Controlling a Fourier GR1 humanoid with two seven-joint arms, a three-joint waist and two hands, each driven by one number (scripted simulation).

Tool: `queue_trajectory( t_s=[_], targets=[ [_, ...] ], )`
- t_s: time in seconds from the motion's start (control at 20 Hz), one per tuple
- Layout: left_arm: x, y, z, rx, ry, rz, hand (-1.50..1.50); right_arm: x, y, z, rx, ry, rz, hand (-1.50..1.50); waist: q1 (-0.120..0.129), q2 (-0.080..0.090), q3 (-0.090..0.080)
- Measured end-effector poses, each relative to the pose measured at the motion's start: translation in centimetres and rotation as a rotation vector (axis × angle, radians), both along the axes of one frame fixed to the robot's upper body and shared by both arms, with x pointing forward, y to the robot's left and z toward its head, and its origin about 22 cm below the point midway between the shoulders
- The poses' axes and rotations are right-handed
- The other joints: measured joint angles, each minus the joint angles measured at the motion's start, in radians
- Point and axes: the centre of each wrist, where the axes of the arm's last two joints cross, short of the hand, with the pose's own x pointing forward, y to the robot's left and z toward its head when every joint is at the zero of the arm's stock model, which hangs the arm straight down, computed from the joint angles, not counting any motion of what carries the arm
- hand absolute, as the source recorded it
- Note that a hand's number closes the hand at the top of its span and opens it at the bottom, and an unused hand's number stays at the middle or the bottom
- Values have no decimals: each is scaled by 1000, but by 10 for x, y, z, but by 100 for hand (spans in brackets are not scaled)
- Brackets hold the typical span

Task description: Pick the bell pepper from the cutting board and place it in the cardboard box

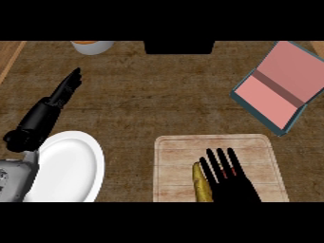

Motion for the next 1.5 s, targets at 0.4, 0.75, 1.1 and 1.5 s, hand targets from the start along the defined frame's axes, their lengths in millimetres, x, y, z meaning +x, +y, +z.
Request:
queue_trajectory(
  t_s=[0.4,0.75,1.1,1.5],
  targets=[
    [-4,-6,5,3,-5,-4,0,13,-7,-9,-23,1,-36,-150,1,-1,0],
    [-4,-5,6,5,-5,-3,0,28,-19,-20,-33,6,-58,-150,1,0,0],
    [-5,-8,7,2,-1,-2,0,38,-29,-41,-42,23,25,150,2,0,0],
    [-7,-6,3,4,-1,1,0,39,-27,-47,-15,-84,171,150,1,-3,-3]
  ],
)
